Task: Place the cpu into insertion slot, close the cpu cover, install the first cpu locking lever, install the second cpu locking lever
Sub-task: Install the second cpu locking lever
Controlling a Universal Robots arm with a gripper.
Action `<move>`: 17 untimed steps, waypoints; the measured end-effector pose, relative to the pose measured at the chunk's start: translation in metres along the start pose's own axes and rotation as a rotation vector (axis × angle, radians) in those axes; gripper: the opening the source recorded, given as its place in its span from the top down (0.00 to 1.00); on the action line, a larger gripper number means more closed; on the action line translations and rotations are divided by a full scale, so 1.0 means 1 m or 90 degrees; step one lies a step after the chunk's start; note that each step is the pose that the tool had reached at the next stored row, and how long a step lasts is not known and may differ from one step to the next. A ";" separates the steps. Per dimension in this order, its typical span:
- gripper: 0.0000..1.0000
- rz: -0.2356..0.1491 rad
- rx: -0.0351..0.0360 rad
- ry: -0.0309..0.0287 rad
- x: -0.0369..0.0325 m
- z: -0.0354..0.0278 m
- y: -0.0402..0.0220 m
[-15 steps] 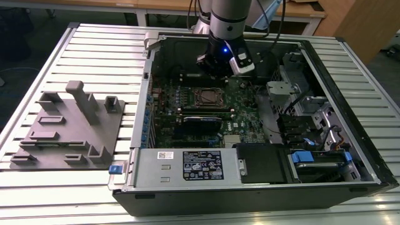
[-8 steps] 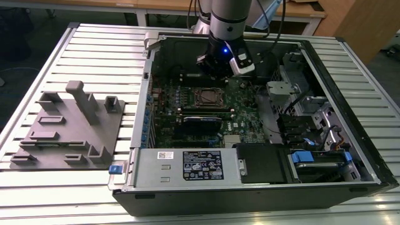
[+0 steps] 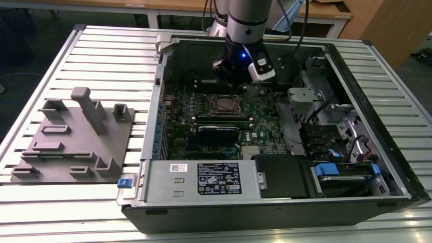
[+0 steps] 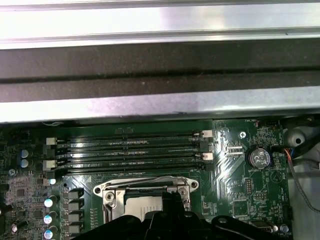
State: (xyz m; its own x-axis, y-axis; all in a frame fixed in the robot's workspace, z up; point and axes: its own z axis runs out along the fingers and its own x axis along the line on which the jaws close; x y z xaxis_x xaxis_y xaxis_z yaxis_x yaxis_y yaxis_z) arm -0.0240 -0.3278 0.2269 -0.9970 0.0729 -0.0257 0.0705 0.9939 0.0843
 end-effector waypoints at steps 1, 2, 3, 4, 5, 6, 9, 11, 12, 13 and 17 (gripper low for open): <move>0.89 0.000 0.0001 0.0000 0.0000 -0.0001 -0.0003; 0.89 0.000 0.0000 0.0000 0.0000 0.0000 -0.0006; 0.89 0.000 0.0000 0.0000 -0.0001 -0.0001 -0.0011; 0.89 0.000 0.0000 0.0000 -0.0001 -0.0001 -0.0016; 0.89 0.000 0.0000 0.0000 -0.0002 -0.0002 -0.0021; 0.89 0.000 0.0000 0.0000 -0.0002 -0.0002 -0.0028; 0.89 0.000 0.0002 0.0000 -0.0004 -0.0004 -0.0049; 0.89 0.000 0.0002 0.0000 -0.0005 -0.0005 -0.0067; 0.89 0.000 0.0003 0.0000 -0.0006 -0.0007 -0.0079; 0.89 0.000 0.0003 0.0000 -0.0007 -0.0007 -0.0091; 0.89 0.000 0.0004 0.0000 -0.0011 -0.0012 -0.0145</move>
State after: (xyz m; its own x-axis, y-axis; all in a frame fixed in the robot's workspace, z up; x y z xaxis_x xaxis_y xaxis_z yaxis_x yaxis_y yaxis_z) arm -0.0240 -0.3424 0.2269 -0.9970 0.0729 -0.0257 0.0705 0.9940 0.0836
